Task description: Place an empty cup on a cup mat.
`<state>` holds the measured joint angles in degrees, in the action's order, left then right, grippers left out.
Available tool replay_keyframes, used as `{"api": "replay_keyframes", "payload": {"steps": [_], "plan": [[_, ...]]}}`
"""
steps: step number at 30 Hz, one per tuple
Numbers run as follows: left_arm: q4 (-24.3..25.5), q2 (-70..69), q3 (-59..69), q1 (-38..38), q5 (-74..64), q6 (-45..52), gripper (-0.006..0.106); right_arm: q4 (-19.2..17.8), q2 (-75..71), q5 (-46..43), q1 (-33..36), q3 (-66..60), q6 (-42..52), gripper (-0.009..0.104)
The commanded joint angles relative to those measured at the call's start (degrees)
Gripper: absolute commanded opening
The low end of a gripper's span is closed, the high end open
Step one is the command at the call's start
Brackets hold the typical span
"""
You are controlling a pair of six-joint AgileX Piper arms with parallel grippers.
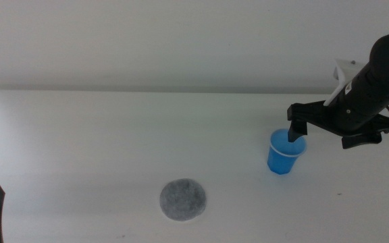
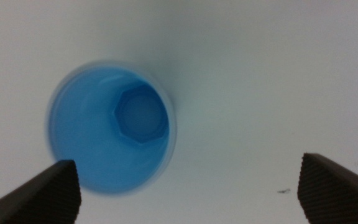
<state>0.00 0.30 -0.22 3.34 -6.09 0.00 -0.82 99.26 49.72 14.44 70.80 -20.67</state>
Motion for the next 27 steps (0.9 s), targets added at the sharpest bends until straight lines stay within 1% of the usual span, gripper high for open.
{"api": "replay_keyframes", "payload": {"steps": [1,16,18,19,21,22,24,26,27], "plan": [[0.00,-2.40,2.35,-0.48,0.67,0.00,0.094,-1.11,1.21,-1.53,-0.18,0.42,-1.05,0.093],[0.00,-2.40,2.35,-0.48,0.67,0.00,0.094,-1.81,7.84,-5.15,-0.18,0.42,-2.87,0.093],[0.00,-2.40,2.35,-0.48,0.67,0.00,0.094,-1.96,8.95,-5.25,-0.18,0.42,-2.87,0.091],[0.00,-2.40,2.35,-0.48,0.67,0.00,0.094,-1.96,9.45,-5.26,-0.18,0.42,-2.87,0.089],[0.00,-2.40,2.35,-0.48,0.67,0.00,0.094,-2.07,9.94,-5.87,-0.18,0.42,-3.13,0.082],[0.00,-2.40,2.35,-0.48,0.67,0.00,0.094,-2.07,10.08,-6.46,-0.18,0.42,-3.42,0.076],[0.00,-2.40,2.35,-0.48,0.67,0.00,0.094,-2.16,10.18,-7.55,-0.18,0.42,-3.53,0.057],[0.00,-2.40,2.35,-0.48,0.67,0.00,0.094,-2.16,10.56,-8.34,-0.18,0.42,-3.53,0.033],[0.00,-2.40,2.35,-0.48,0.67,0.00,0.094,-2.16,10.74,-8.74,-0.18,0.42,-3.53,0.022]]}}
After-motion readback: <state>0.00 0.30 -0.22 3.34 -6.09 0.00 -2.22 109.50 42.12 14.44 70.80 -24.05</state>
